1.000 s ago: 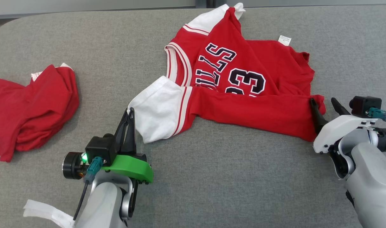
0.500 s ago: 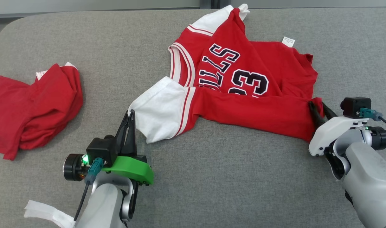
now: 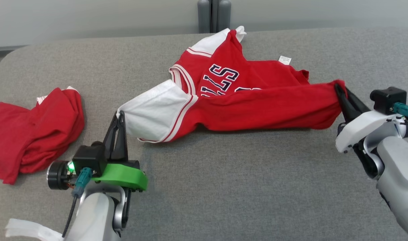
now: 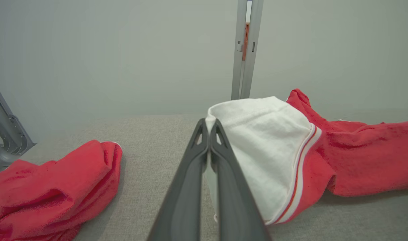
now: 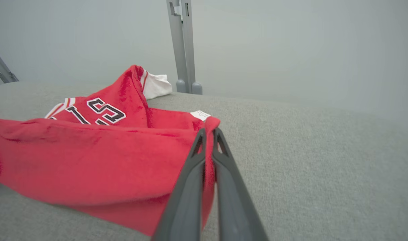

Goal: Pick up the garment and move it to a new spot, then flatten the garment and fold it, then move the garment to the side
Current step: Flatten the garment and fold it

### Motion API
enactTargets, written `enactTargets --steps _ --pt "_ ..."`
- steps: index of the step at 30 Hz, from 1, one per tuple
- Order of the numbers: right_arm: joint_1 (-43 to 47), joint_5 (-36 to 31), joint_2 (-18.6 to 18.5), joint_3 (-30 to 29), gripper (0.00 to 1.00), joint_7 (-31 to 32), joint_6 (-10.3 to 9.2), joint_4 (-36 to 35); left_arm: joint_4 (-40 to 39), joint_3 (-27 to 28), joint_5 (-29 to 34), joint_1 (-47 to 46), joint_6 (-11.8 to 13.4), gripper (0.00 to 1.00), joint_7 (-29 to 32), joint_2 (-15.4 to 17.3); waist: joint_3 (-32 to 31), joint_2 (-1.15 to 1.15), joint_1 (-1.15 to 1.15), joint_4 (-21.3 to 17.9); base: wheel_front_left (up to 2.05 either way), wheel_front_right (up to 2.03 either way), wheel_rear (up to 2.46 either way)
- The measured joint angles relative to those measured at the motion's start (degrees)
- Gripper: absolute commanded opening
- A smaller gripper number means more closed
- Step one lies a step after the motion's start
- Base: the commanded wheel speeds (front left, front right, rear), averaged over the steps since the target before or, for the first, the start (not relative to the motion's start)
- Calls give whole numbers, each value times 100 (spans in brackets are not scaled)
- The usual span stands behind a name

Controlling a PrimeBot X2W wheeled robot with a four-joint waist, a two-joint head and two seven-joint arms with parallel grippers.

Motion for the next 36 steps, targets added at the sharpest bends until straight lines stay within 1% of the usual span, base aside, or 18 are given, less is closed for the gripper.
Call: enactTargets --steps 2,5,8,12,17,21,23,29,32,34,36 --pt "-28 -140 -135 -80 0 -9 0 -454 -186 40 85 -87 -108 0 0 90 -90 0 0 -40 0 0 0" --pt "-136 -570 -302 -341 0 -20 0 -1314 -509 141 203 -328 -282 0 0 267 -241 0 0 -108 0 0 0" --pt "-181 -1004 -358 -536 0 -23 0 -1981 -805 242 332 -647 -402 0 -1 470 -379 0 0 -170 0 0 0" --pt "-384 -1419 -371 -704 0 -23 0 -2595 -1141 345 393 -1168 -525 0 -1 649 -582 0 0 -243 0 0 0" --pt "-649 -1769 -357 -880 0 22 0 -2929 -1319 400 388 -1806 -626 0 1 814 -831 0 0 -321 0 0 0" --pt "-769 -1742 -233 -1200 0 235 1 -3305 -1638 567 246 -2224 -626 0 112 869 -987 0 0 -392 0 0 0" --pt "-761 -1706 -227 -1326 0 341 0 -3513 -1842 693 67 -2307 -623 0 238 870 -1021 0 0 -437 0 0 0" --pt "-448 -1401 -210 -1612 0 822 1 -4283 -2584 967 -245 -2434 -579 0 810 1023 -899 0 0 -502 0 0 0" --pt "-431 -1332 -189 -1735 0 1014 1 -4585 -2741 926 -296 -2588 -641 0 1131 1199 -709 0 0 -517 0 0 0" --pt "-488 -1339 -176 -1744 0 1078 0 -4634 -2716 825 -309 -2778 -719 0 1276 1299 -543 0 0 -527 0 0 0" --pt "-750 -1304 -111 -1715 0 1105 0 -4558 -2527 677 -356 -3111 -788 0 1436 1370 -315 0 0 -535 0 0 0"
